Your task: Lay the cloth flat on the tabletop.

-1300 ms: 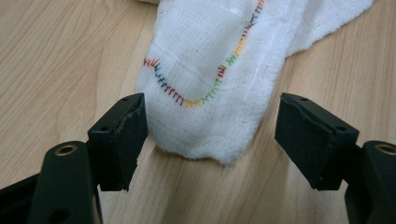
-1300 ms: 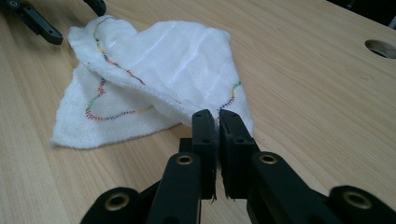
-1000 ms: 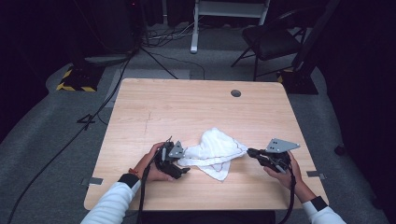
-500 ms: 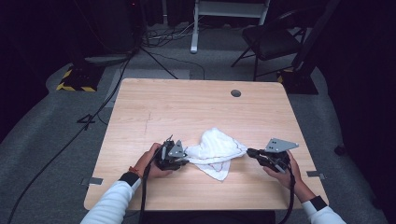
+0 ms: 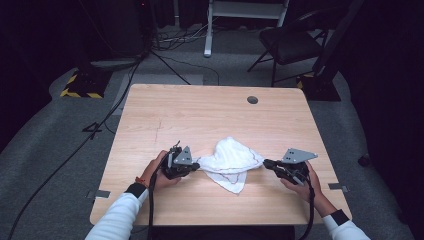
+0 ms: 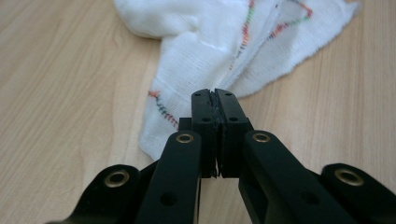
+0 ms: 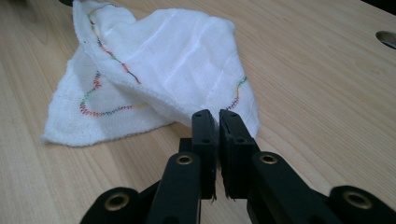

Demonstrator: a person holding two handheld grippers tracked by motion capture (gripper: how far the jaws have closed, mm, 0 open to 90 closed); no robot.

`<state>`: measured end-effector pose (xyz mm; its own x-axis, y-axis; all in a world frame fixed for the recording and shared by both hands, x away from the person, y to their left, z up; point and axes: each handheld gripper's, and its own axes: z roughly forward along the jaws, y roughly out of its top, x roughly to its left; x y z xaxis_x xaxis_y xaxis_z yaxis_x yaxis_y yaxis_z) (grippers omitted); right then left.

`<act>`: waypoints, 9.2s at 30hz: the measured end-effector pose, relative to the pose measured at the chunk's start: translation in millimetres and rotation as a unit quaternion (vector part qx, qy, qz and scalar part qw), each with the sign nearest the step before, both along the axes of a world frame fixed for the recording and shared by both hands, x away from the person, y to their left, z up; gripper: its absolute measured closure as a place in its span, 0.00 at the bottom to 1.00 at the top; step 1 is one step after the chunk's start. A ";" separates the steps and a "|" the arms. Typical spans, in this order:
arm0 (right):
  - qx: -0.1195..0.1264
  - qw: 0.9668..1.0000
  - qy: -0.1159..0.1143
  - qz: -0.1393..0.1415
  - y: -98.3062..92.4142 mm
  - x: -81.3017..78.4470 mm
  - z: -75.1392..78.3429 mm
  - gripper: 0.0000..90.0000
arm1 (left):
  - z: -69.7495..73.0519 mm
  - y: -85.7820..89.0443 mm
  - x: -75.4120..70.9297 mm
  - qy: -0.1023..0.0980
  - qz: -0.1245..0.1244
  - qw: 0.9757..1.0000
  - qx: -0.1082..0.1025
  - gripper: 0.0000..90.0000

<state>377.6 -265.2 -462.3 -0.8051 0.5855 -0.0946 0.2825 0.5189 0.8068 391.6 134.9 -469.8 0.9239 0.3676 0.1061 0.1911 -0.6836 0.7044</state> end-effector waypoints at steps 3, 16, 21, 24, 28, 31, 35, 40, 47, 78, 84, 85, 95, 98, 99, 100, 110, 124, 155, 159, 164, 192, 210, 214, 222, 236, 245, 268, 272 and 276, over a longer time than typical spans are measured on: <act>0.002 1.000 -0.002 -0.002 1.3 2.7 1.2 0.96 | 6.9 2.7 5.2 -0.010 0.014 1.000 -0.016 0.98; 0.032 0.999 -0.038 -0.015 1.0 12.4 25.4 0.96 | 41.4 14.8 13.1 -0.056 0.062 0.993 -0.080 0.98; 0.047 0.997 -0.064 -0.022 0.7 15.2 43.8 0.96 | 57.5 15.7 13.6 -0.077 0.069 0.990 -0.095 0.98; 0.056 0.995 -0.074 -0.028 -0.3 17.0 53.5 0.96 | 64.8 17.7 13.4 -0.083 0.074 0.988 -0.109 0.98; 0.063 0.993 -0.092 -0.034 -2.3 17.1 67.9 0.96 | 74.2 18.6 13.3 -0.090 0.073 0.986 -0.120 0.98; 0.073 0.991 -0.107 -0.039 -4.7 16.1 80.0 0.97 | 83.7 16.9 11.6 -0.099 0.070 0.984 -0.127 0.98; 0.079 0.988 -0.123 -0.043 -6.3 12.1 96.9 0.97 | 97.6 15.2 7.0 -0.112 0.066 0.982 -0.139 0.98; 0.087 0.985 -0.140 -0.046 -9.1 3.5 114.9 0.97 | 117.1 15.6 -0.9 -0.127 0.057 0.978 -0.152 0.98; 0.096 0.983 -0.151 -0.050 -13.3 -7.1 129.7 0.97 | 135.9 16.0 -12.0 -0.141 0.049 0.975 -0.167 0.98; 0.125 0.980 -0.149 -0.037 -20.2 -59.0 155.7 0.97 | 162.3 20.8 -48.6 -0.139 0.043 0.974 -0.175 0.98; 0.113 0.983 -0.136 -0.057 -15.8 -33.2 146.0 0.97 | 153.1 15.4 -28.9 -0.129 0.057 0.978 -0.155 0.98; 0.110 0.983 -0.135 -0.061 -15.2 -27.2 144.6 0.97 | 151.2 14.1 -23.6 -0.126 0.061 0.979 -0.150 0.98; 0.085 0.986 -0.108 -0.090 -4.5 29.3 122.5 0.97 | 127.9 2.0 26.4 -0.099 0.095 0.981 -0.139 0.98; 0.076 0.987 -0.102 -0.098 -3.1 41.8 117.5 0.97 | 120.7 0.4 38.8 -0.092 0.106 0.980 -0.138 0.98; 0.074 0.987 -0.099 -0.100 -2.8 45.5 116.1 0.97 | 118.6 -0.1 42.8 -0.091 0.110 0.980 -0.135 0.98; 0.069 0.988 -0.098 -0.102 -2.5 49.1 114.8 0.97 | 116.3 -0.4 46.6 -0.088 0.114 0.980 -0.137 0.98; 0.039 0.990 -0.084 -0.111 2.2 83.9 99.9 0.97 | 92.6 -4.4 77.8 -0.080 0.145 0.979 -0.119 0.98; 0.004 0.990 -0.057 -0.132 18.8 133.8 71.9 0.97 | 62.1 -9.8 116.9 -0.069 0.196 0.974 -0.087 0.98; -0.037 0.982 -0.018 -0.185 40.3 173.5 19.1 0.82 | 17.7 -24.6 153.9 -0.045 0.251 0.966 -0.039 0.81; -0.037 0.983 -0.019 -0.181 38.4 170.3 20.9 0.78 | 20.1 -23.8 148.7 -0.042 0.242 0.969 -0.041 0.79; -0.039 0.987 -0.013 -0.156 32.5 154.8 19.9 0.74 | 24.3 -24.5 129.0 -0.050 0.213 0.975 -0.029 0.68; -0.043 0.996 0.078 0.028 -19.8 24.8 -16.6 0.57 | -10.9 -12.3 -17.2 0.052 0.061 0.997 -0.009 0.34; -0.055 0.994 0.092 0.025 -21.5 28.2 -28.1 0.81 | -22.8 -8.6 -11.1 0.077 0.051 0.996 -0.005 0.57; -0.058 0.994 0.089 0.029 -21.8 26.1 -27.7 0.93 | -22.3 -6.5 -10.1 0.071 0.055 0.996 0.000 0.71; -0.065 0.993 0.094 0.033 -25.8 9.8 -26.4 0.95 | -21.0 -6.5 -13.5 0.075 0.039 0.996 0.005 0.92; -0.060 0.993 0.097 0.009 -41.0 -31.7 -25.1 0.91 | -17.0 5.0 -29.2 0.078 0.034 0.996 0.003 0.84; -0.016 0.998 0.058 0.014 -27.3 -29.5 -9.1 0.77 | -9.5 23.0 -12.0 0.070 0.111 0.991 -0.034 0.41; -0.028 0.991 0.021 0.128 111.3 -5.5 -14.2 0.57 | -3.5 24.0 93.0 0.028 0.222 0.973 -0.059 0.26; -0.042 0.987 0.019 0.157 138.0 -5.5 -18.7 0.60 | -7.6 21.2 109.0 0.030 0.238 0.969 -0.058 0.26; -0.041 0.983 0.014 0.180 163.0 -7.0 -22.4 0.61 | -9.9 16.4 123.3 0.031 0.256 0.964 -0.067 0.26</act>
